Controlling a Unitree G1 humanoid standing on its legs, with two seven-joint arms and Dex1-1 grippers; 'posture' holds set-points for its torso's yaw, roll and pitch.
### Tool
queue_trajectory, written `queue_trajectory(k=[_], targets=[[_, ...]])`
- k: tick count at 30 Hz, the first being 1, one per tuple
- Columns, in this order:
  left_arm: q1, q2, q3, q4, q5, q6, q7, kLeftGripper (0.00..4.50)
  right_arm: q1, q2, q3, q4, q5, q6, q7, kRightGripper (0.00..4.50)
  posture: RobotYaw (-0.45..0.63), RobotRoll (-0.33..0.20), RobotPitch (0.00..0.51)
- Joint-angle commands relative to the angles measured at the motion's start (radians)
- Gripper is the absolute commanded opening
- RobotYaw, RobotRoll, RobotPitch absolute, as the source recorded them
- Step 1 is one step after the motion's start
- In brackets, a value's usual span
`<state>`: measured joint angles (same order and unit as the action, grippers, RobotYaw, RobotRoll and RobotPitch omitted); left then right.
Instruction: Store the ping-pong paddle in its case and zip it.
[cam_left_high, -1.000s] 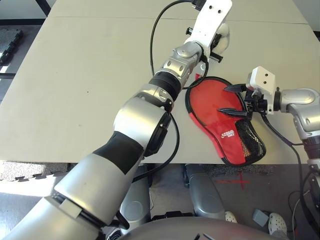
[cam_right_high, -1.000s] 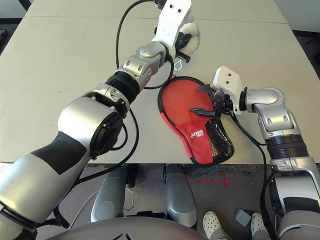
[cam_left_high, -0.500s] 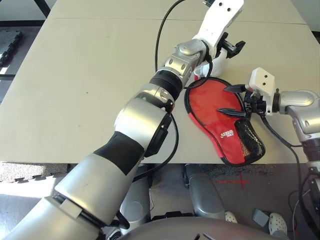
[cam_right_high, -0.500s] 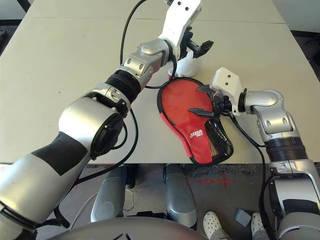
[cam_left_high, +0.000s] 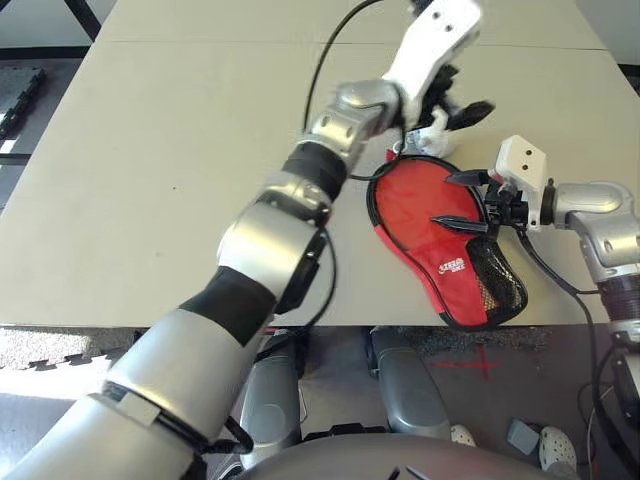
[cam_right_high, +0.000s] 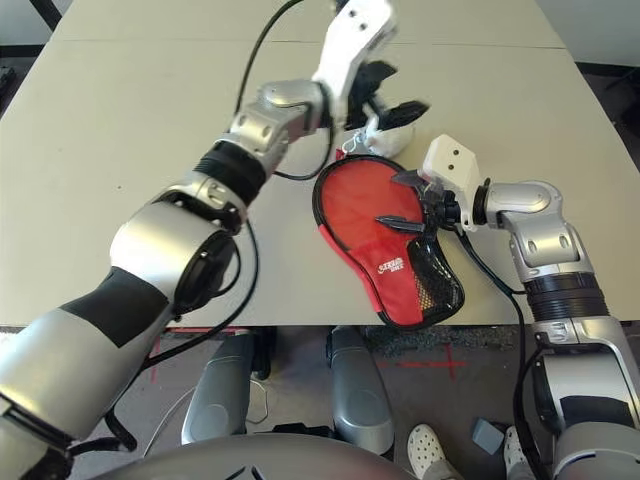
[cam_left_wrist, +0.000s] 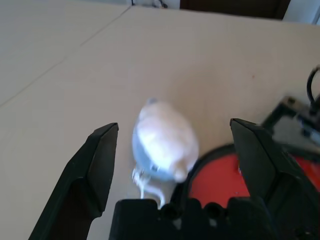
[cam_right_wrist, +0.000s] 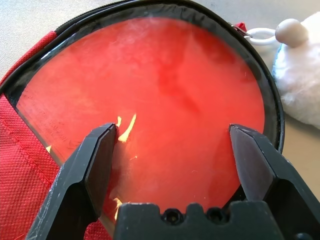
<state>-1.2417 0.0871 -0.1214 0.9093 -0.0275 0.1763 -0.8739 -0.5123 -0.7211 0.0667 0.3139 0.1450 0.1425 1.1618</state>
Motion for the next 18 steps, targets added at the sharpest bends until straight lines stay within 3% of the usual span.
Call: queue_trajectory(k=[1, 4, 8, 18], targets=[[0.143, 0.068, -0.076, -0.249, 0.024, 0.095, -0.087, 4.47, 0.076, 0.007, 0.090, 0.092, -0.075, 0.031, 0.003, 4.50, -0.12, 0.000, 0.267], [0.289, 0.127, -0.100, -0.480, 0.001, 0.195, -0.094, 4.47, 0.064, 0.010, 0.092, 0.103, -0.076, 0.033, 0.004, 4.50, -0.11, 0.000, 0.266], [0.367, 0.131, -0.112, -0.633, -0.017, 0.275, -0.071, 4.47, 0.051, 0.010, 0.095, 0.116, -0.078, 0.030, 0.009, 4.50, -0.10, 0.000, 0.265], [0.482, 0.062, -0.196, -0.773, -0.028, 0.367, -0.008, 4.47, 0.031, 0.002, 0.095, 0.121, -0.078, 0.038, 0.020, 4.50, -0.11, 0.000, 0.257]])
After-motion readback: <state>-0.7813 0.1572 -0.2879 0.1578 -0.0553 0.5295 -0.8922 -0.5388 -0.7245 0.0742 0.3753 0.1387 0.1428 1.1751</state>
